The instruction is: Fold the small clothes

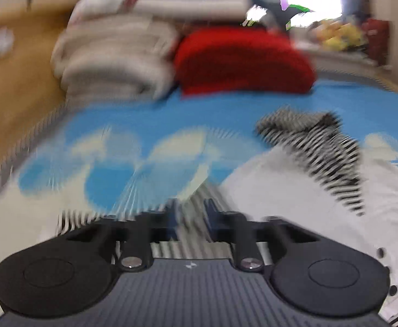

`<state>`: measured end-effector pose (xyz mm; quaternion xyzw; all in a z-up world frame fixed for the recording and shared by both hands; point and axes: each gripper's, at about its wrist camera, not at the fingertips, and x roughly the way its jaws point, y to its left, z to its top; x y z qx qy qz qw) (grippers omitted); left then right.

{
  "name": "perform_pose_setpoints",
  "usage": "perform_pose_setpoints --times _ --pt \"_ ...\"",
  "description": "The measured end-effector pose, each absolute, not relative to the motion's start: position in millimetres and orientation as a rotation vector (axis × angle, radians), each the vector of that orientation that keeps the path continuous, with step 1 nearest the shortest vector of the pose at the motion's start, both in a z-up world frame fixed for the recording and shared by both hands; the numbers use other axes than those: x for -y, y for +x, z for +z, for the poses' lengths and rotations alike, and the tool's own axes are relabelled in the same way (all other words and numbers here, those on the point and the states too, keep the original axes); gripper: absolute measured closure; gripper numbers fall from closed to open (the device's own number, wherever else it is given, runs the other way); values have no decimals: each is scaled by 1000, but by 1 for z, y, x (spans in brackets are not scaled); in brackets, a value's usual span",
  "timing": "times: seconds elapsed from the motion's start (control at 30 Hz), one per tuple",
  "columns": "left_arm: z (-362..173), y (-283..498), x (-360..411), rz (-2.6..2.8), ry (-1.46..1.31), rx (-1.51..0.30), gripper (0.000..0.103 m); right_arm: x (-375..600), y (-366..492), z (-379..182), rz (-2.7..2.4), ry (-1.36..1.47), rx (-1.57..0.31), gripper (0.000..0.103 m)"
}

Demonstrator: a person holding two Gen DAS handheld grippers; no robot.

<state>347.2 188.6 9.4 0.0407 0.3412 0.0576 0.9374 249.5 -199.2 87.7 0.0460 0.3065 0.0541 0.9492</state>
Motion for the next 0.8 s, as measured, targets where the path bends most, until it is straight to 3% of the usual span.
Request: perform_pose_setpoints --times 0.03,0.13,0.2,0.27,0.37,0.5,0.6,0.73,0.77,0.8 --pt "2 351 -203 156 65 -703 91 196 257 82 109 80 -623 11" --pt "-9 362 -247 236 -11 -728 91 195 269 57 120 65 -611 32" --pt "-19 366 -275 296 -45 -751 91 201 268 35 114 86 -600 54" --pt "-32 372 -307 371 -105 -791 91 200 280 20 25 97 -684 62" --pt "-54 376 -346 468 -209 -846 81 202 295 19 70 190 -699 62" --pt "-79 374 -380 585 -365 -919 64 194 304 15 111 88 -684 62" --pt "-89 380 -387 637 -430 -958 61 192 310 5 124 75 -720 60" --pt "-94 393 -381 674 -372 -986 62 189 318 -14 117 67 -767 60" --pt "-93 394 -377 683 -359 -985 66 187 318 -18 113 57 -777 60" --pt "-92 396 -377 688 -362 -982 85 186 318 -22 110 51 -785 60"
